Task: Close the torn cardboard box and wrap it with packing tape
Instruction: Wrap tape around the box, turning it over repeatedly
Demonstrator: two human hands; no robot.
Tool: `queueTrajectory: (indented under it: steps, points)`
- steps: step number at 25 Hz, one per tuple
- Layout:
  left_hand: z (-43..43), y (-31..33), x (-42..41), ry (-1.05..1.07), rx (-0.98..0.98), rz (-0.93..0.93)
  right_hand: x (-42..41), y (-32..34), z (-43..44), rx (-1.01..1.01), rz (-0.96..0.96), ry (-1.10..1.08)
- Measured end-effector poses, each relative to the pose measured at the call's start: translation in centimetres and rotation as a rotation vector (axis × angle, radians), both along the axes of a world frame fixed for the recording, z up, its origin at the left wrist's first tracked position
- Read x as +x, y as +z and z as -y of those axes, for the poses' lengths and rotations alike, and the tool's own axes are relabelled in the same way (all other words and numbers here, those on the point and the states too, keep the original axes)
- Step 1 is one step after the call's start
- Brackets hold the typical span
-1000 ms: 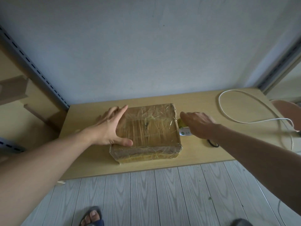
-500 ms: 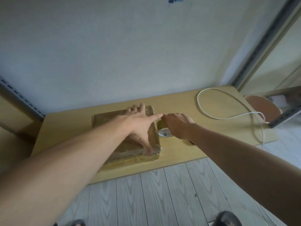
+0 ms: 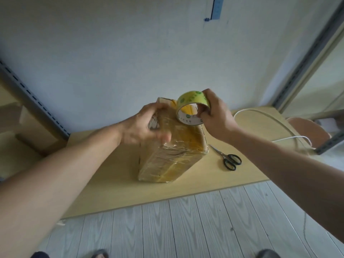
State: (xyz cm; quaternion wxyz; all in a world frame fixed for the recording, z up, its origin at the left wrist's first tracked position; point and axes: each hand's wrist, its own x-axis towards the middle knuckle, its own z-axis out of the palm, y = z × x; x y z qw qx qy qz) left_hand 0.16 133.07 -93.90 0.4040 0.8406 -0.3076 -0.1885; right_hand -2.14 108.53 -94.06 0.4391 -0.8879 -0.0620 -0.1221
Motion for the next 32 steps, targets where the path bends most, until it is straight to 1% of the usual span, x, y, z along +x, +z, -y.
queueTrajectory:
  steps: [1,2,3,4,5,7,8,12,15,17,21,24,26,28,32]
  points:
    - [0.1,-0.2,0.3,0.085,-0.075,-0.031,0.2,0.0,-0.5,0.020,0.004,0.026]
    - [0.4,-0.8,0.8,0.198,-0.100,-0.006,0.6,0.1,-1.0,0.039,0.006,0.040]
    - [0.6,-1.7,1.1,0.294,-0.067,0.053,0.9,0.1,-1.5,0.055,0.003,0.045]
    - [0.9,-2.3,1.2,0.346,-0.041,0.085,1.2,0.1,-1.8,0.066,-0.008,0.034]
    - [1.0,-2.8,1.4,0.365,-0.045,0.072,1.5,0.0,-2.2,0.081,-0.026,0.017]
    - [0.5,-3.5,1.9,0.338,-0.100,0.025,2.0,0.0,-2.6,0.101,-0.047,0.010]
    - [0.1,-3.5,2.0,0.314,-0.121,0.010,2.2,0.2,-2.7,0.063,-0.037,0.031]
    - [-2.0,-3.9,1.8,0.302,-0.137,-0.041,3.4,3.0,-3.2,-0.294,0.066,0.168]
    - [-3.7,-4.4,1.6,0.308,-0.135,-0.077,3.8,4.2,-2.0,-0.536,0.171,0.150]
    - [-4.4,-4.5,1.5,0.291,-0.155,-0.076,3.5,3.7,-1.4,-0.663,0.221,0.169]
    - [-4.5,-4.9,1.7,0.273,-0.166,-0.074,3.6,3.6,-1.3,-0.736,0.241,0.214]
    - [-5.1,-5.1,1.9,0.280,-0.181,-0.104,3.8,3.8,0.1,-0.820,0.191,0.150]
    - [-5.8,-5.4,2.0,0.282,-0.186,-0.118,3.7,2.7,0.4,-0.860,0.140,0.131]
    - [-6.3,-5.8,2.0,0.277,-0.163,-0.112,4.0,1.2,0.2,-0.861,0.102,0.137]
    - [-6.3,-5.7,1.9,0.275,-0.112,-0.099,4.5,-0.8,0.3,-0.862,0.102,0.166]
